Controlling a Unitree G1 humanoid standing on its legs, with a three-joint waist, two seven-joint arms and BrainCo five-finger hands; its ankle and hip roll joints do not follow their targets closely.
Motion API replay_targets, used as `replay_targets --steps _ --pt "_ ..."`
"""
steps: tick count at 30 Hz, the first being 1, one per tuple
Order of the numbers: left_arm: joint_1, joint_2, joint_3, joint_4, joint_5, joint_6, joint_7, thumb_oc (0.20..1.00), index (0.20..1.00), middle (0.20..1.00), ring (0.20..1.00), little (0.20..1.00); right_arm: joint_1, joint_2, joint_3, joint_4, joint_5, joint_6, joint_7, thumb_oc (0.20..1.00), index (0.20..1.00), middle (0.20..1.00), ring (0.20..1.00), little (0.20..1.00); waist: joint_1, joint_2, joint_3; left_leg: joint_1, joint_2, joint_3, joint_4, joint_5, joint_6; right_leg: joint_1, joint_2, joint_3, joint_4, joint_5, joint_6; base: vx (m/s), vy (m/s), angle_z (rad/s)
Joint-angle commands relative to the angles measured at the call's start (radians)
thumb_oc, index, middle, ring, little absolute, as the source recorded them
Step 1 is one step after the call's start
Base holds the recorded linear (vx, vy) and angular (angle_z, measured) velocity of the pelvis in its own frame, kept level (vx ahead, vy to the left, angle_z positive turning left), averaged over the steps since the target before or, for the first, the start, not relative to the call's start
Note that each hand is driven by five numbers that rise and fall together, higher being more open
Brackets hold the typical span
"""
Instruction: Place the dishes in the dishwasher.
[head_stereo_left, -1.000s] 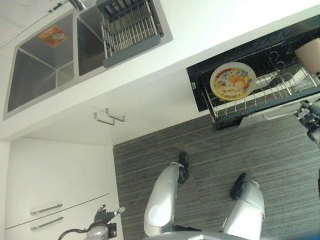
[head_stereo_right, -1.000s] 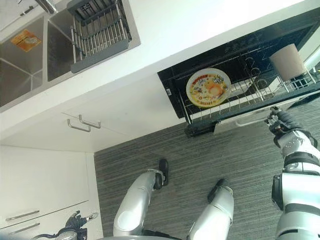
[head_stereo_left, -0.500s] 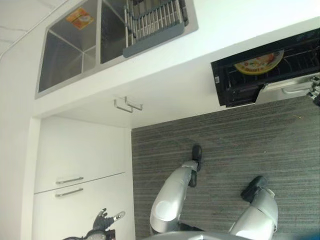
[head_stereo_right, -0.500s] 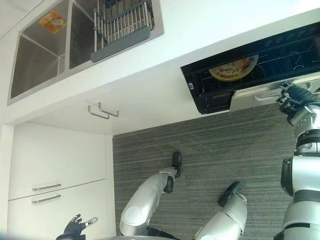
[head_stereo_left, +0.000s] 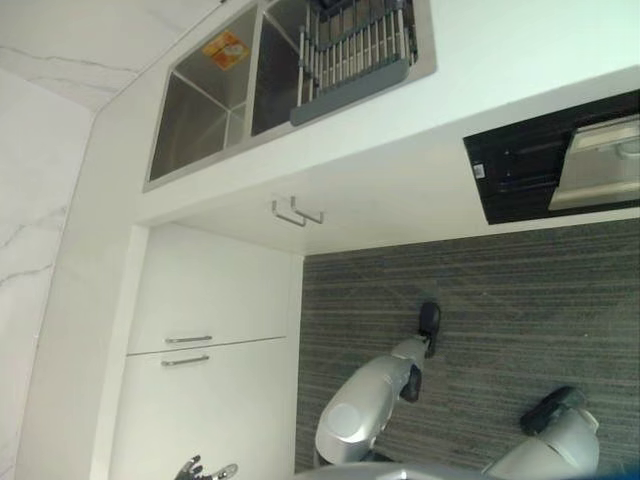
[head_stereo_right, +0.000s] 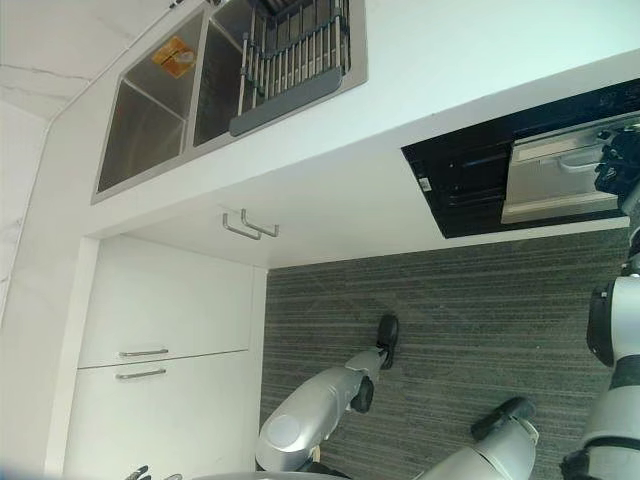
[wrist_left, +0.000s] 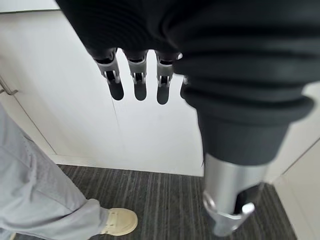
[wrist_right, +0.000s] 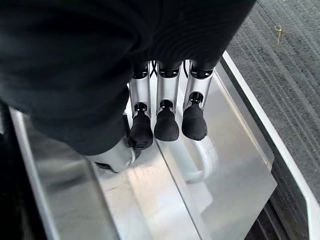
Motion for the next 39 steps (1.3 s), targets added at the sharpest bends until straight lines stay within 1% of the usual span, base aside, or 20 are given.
replay_targets --steps 1,4,7,10,14,18,21,22,23,25,26,27,29,32,33,34,35,36,38,39 --pt "0.019 0.093 -0.036 0.051 0.058 0.005 0.007 1.000 1.000 1.000 1.000 1.000 -0.263 -0.017 0.082 -0.095 0.000 -0.108 0.028 0.200 0.200 0.200 0.200 0.200 0.093 0.005 -0.016 0.008 0.090 -0.060 -0.048 0.015 -0.079 0.028 -0.019 0.018 -0.008 0.013 0.012 -0.01 0.066 0.13" --pt "0.026 0.097 -0.024 0.060 0.076 0.005 -0.003 1.000 1.000 1.000 1.000 1.000 -0.326 -0.024 0.141 -0.080 -0.005 -0.100 0.032 0.200 0.200 0.200 0.200 0.200 0.096 0.005 -0.018 0.010 0.093 -0.059 -0.056 0.023 -0.079 0.024 -0.026 0.016 0.003 0.016 0.015 -0.02 0.062 0.12" --pt "0.038 0.097 -0.029 0.015 0.064 0.021 0.004 1.000 1.000 1.000 1.000 1.000 -0.345 -0.037 0.161 -0.078 -0.032 -0.071 0.046 0.200 0.200 0.200 0.200 0.200 0.099 0.002 -0.017 0.012 0.095 -0.058 -0.060 0.024 -0.079 0.029 -0.027 0.014 -0.005 0.021 0.018 -0.05 0.054 0.05" --pt "0.047 0.098 -0.032 0.000 0.065 0.019 -0.009 1.000 1.000 1.000 1.000 1.000 -0.347 -0.043 0.164 -0.066 -0.041 -0.076 0.061 0.200 0.200 0.200 0.200 0.200 0.099 0.003 -0.017 0.012 0.099 -0.052 -0.061 0.026 -0.081 0.032 -0.027 0.011 -0.011 0.026 0.017 -0.07 0.050 0.05" --pt "0.045 0.097 -0.033 -0.001 0.070 0.001 -0.022 1.000 1.000 1.000 1.000 1.000 -0.314 -0.041 0.155 -0.066 -0.075 -0.074 0.095 0.200 0.200 0.200 0.200 0.200 0.091 -0.004 -0.015 0.014 0.106 -0.041 -0.064 0.028 -0.087 0.043 -0.013 0.004 -0.042 0.039 0.020 -0.08 0.041 0.01" --pt "0.027 0.101 -0.043 -0.043 0.033 0.017 -0.047 1.000 1.000 1.000 1.000 1.000 -0.154 -0.007 0.061 -0.103 -0.090 -0.091 0.105 0.200 0.200 0.200 0.200 0.200 0.072 -0.032 0.002 0.028 0.124 -0.021 -0.064 0.021 -0.091 0.072 0.016 -0.011 -0.097 0.065 0.027 -0.07 0.032 -0.07" --pt "0.017 0.097 -0.067 -0.103 -0.032 0.033 -0.053 1.000 1.000 1.000 1.000 1.000 0.038 0.031 -0.029 -0.152 -0.121 -0.102 0.101 0.200 0.200 0.200 0.200 0.200 0.054 -0.073 0.023 0.041 0.147 0.004 -0.066 0.012 -0.091 0.115 0.058 -0.028 -0.179 0.107 0.036 -0.09 0.001 -0.11" --pt "0.010 0.095 -0.075 -0.141 -0.077 0.031 -0.054 1.000 1.000 1.000 1.000 1.000 0.159 0.061 -0.087 -0.198 -0.096 -0.120 0.085 0.200 0.200 0.200 0.200 0.200 0.043 -0.107 0.035 0.049 0.162 0.016 -0.066 0.006 -0.093 0.155 0.095 -0.043 -0.252 0.140 0.040 -0.10 -0.028 -0.12" --pt "-0.002 0.090 -0.085 -0.172 -0.107 0.013 -0.020 1.000 1.000 1.000 1.000 1.000 0.268 0.090 -0.136 -0.234 -0.037 -0.129 0.079 0.200 0.200 0.200 0.200 0.200 0.029 -0.141 0.044 0.058 0.177 0.025 -0.065 -0.003 -0.097 0.199 0.128 -0.057 -0.329 0.175 0.044 -0.08 -0.075 -0.05" --pt "-0.015 0.115 -0.091 -0.264 -0.166 0.038 0.035 1.000 1.000 1.000 1.000 1.000 0.474 0.134 -0.224 -0.308 0.035 -0.193 0.082 0.200 0.200 0.200 0.200 0.200 0.020 -0.209 0.051 0.067 0.186 0.027 -0.064 -0.026 -0.092 0.275 0.170 -0.075 -0.467 0.249 0.060 -0.02 -0.132 -0.19" --pt "-0.022 0.131 -0.084 -0.298 -0.205 0.036 0.031 1.000 1.000 1.000 1.000 1.000 0.639 0.182 -0.306 -0.332 0.124 -0.230 0.107 0.200 0.200 0.200 0.200 0.200 0.008 -0.266 0.038 0.079 0.193 0.036 -0.068 -0.044 -0.094 0.356 0.214 -0.089 -0.594 0.312 0.077 -0.01 -0.082 -0.21" --pt "-0.028 0.134 -0.084 -0.301 -0.222 0.030 0.022 1.000 1.000 1.000 1.000 1.000 0.717 0.215 -0.341 -0.335 0.166 -0.246 0.116 0.200 0.200 0.200 0.200 0.200 0.000 -0.292 0.026 0.085 0.192 0.044 -0.068 -0.056 -0.092 0.389 0.227 -0.089 -0.642 0.344 0.088 0.00 -0.002 0.27" --pt "-0.053 0.141 -0.094 -0.290 -0.250 0.032 0.005 1.000 1.000 1.000 1.000 1.000 0.822 0.274 -0.384 -0.321 0.226 -0.271 0.139 0.200 0.200 0.200 0.200 0.200 -0.011 -0.322 0.000 0.101 0.182 0.049 -0.068 -0.080 -0.081 0.430 0.232 -0.085 -0.682 0.374 0.098 0.03 0.152 0.34" --pt "-0.098 0.145 -0.102 -0.216 -0.231 0.023 -0.059 1.000 1.000 1.000 1.000 1.000 0.949 0.396 -0.382 -0.290 0.152 -0.332 0.159 0.200 0.200 0.200 0.200 0.200 -0.036 -0.360 -0.045 0.167 0.151 0.042 -0.068 -0.128 -0.040 0.457 0.198 -0.068 -0.620 0.437 0.113 0.14 0.228 0.10" --pt "-0.114 0.145 -0.109 -0.179 -0.209 0.022 -0.067 1.000 1.000 1.000 1.000 1.000 1.017 0.451 -0.385 -0.266 0.171 -0.332 0.191 0.200 0.200 0.200 0.200 0.200 -0.067 -0.369 -0.070 0.213 0.134 0.017 -0.068 -0.152 -0.013 0.460 0.197 -0.011 -0.570 0.445 0.112 0.25 0.132 0.15" --pt "-0.123 0.141 -0.115 -0.150 -0.190 0.017 -0.065 1.000 1.000 1.000 1.000 1.000 1.060 0.493 -0.388 -0.244 0.162 -0.347 0.211 0.200 0.200 0.200 0.200 0.200 -0.093 -0.374 -0.087 0.234 0.122 0.013 -0.068 -0.144 0.006 0.460 0.224 0.029 -0.576 0.442 0.092 0.34 0.014 0.46" --pt "-0.138 0.134 -0.121 -0.113 -0.178 0.014 -0.060 1.000 1.000 1.000 1.000 1.000 1.101 0.537 -0.380 -0.222 0.171 -0.357 0.229 0.332 0.332 0.332 0.332 0.332 -0.126 -0.379 -0.107 0.261 0.122 -0.002 -0.068 -0.159 0.015 0.457 0.273 0.096 -0.613 0.410 0.077 0.30 -0.124 0.75" --pt "-0.157 0.130 -0.119 -0.077 -0.155 0.016 -0.061 1.000 1.000 1.000 1.000 1.000 1.141 0.576 -0.375 -0.198 0.164 -0.374 0.245 0.542 0.542 0.542 0.542 0.542 -0.160 -0.386 -0.126 0.278 0.120 -0.015 -0.068 -0.168 0.020 0.448 0.321 0.162 -0.667 0.391 0.064 0.31 -0.222 0.92" --pt "-0.184 0.117 -0.104 -0.019 -0.124 0.020 -0.059 1.000 1.000 1.000 1.000 1.000 1.190 0.630 -0.362 -0.162 0.108 -0.399 0.253 1.000 1.000 1.000 1.000 1.000 -0.203 -0.392 -0.150 0.312 0.114 -0.019 -0.068 -0.183 0.023 0.421 0.370 0.212 -0.706 0.397 0.061 0.24 -0.276 0.58" --pt "-0.195 0.112 -0.090 0.005 -0.113 0.022 -0.065 1.000 1.000 1.000 1.000 1.000 1.205 0.650 -0.349 -0.149 0.103 -0.395 0.253 1.000 1.000 1.000 1.000 1.000 -0.217 -0.393 -0.160 0.330 0.111 -0.018 -0.068 -0.191 0.027 0.419 0.388 0.228 -0.705 0.385 0.057 0.20 -0.322 0.34"
